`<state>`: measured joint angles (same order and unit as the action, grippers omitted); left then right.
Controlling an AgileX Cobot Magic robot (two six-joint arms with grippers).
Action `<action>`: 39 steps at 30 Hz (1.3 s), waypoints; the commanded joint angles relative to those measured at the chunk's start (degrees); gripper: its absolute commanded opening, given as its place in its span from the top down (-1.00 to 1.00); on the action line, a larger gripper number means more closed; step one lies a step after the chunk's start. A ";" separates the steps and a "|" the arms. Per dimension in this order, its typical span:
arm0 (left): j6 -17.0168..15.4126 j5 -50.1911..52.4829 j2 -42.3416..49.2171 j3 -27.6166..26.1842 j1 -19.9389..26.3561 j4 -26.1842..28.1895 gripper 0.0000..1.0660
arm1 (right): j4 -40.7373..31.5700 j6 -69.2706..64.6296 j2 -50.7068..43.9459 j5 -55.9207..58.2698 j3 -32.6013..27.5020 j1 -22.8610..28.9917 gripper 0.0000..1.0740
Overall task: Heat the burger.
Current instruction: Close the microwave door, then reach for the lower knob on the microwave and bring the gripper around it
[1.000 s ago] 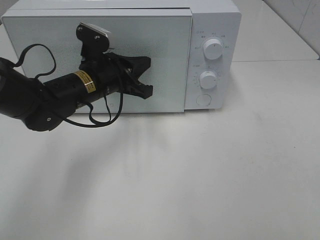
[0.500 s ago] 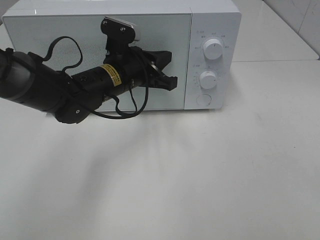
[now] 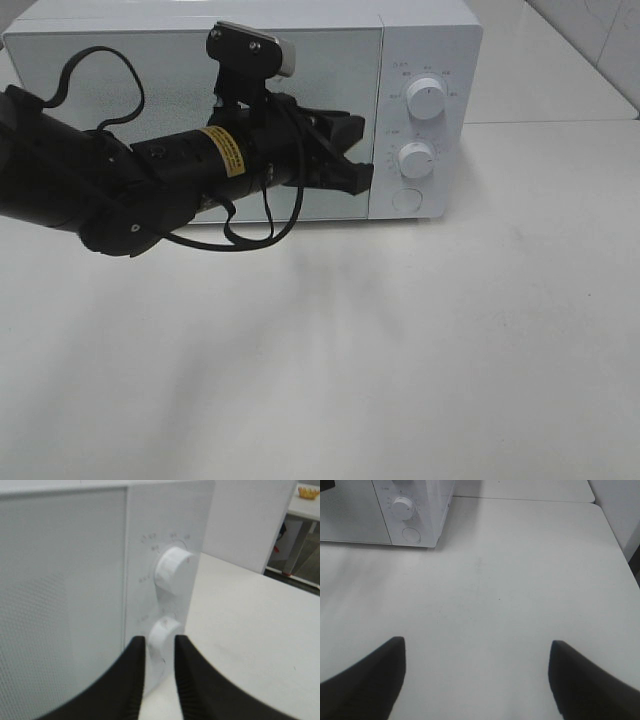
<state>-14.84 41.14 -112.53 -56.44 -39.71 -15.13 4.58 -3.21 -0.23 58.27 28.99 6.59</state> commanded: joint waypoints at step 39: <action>14.84 -96.03 38.04 5.61 24.18 14.67 -0.88 | -0.11 0.34 -1.49 -0.57 -0.11 -0.46 -0.41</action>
<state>-4.24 -51.05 -75.80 -51.05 -19.82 -3.50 4.58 -3.21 -0.23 58.27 28.99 6.59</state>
